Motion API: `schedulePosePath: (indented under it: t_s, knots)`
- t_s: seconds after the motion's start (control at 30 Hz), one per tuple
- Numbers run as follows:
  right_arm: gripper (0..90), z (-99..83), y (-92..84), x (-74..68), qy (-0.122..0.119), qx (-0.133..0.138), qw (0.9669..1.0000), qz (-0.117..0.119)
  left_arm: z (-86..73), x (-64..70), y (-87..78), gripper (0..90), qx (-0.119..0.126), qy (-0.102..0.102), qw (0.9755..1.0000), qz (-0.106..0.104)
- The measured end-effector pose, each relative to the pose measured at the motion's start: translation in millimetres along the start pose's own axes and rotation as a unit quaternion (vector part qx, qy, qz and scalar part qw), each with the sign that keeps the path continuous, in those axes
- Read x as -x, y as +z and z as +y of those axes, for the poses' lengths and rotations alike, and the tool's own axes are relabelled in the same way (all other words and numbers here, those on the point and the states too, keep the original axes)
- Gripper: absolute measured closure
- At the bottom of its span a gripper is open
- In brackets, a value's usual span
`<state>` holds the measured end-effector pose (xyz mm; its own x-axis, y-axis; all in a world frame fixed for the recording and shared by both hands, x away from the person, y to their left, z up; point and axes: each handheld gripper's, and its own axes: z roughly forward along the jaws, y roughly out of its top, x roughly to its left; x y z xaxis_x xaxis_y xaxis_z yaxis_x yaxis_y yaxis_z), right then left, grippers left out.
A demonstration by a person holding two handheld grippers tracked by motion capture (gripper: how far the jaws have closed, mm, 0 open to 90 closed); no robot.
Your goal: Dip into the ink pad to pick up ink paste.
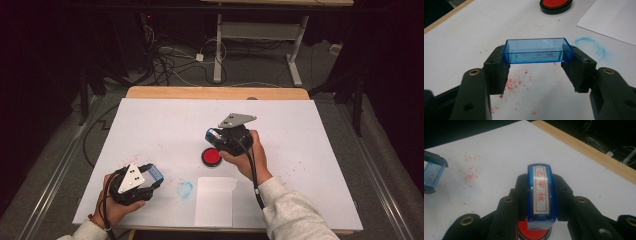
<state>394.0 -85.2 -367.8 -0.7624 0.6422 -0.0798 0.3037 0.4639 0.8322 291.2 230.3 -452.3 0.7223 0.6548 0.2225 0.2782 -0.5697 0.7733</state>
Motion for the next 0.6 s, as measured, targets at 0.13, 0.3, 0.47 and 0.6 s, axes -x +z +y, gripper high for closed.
schedulePosePath:
  t_s: [0.13,0.3,0.47,0.6]
  knots:
    - [69.8,7.8,-11.5,0.1,-0.002,0.014,0.9999,-0.004,-0.1,0.0,0.0,39.2,-0.001,0.000,1.0000,0.000]
    - [69.8,13.2,-20.9,0.6,-0.006,0.025,0.9996,-0.008,-0.2,0.1,0.3,39.2,-0.002,0.000,1.0000,-0.002]
    - [69.8,14.5,-24.5,2.2,-0.008,0.027,0.9995,-0.012,-0.1,0.3,1.0,39.2,-0.004,0.001,1.0000,-0.003]
    - [69.8,13.1,-21.8,3.0,-0.008,0.023,0.9997,-0.010,-0.3,-0.1,1.1,39.2,-0.003,0.001,1.0000,-0.001]
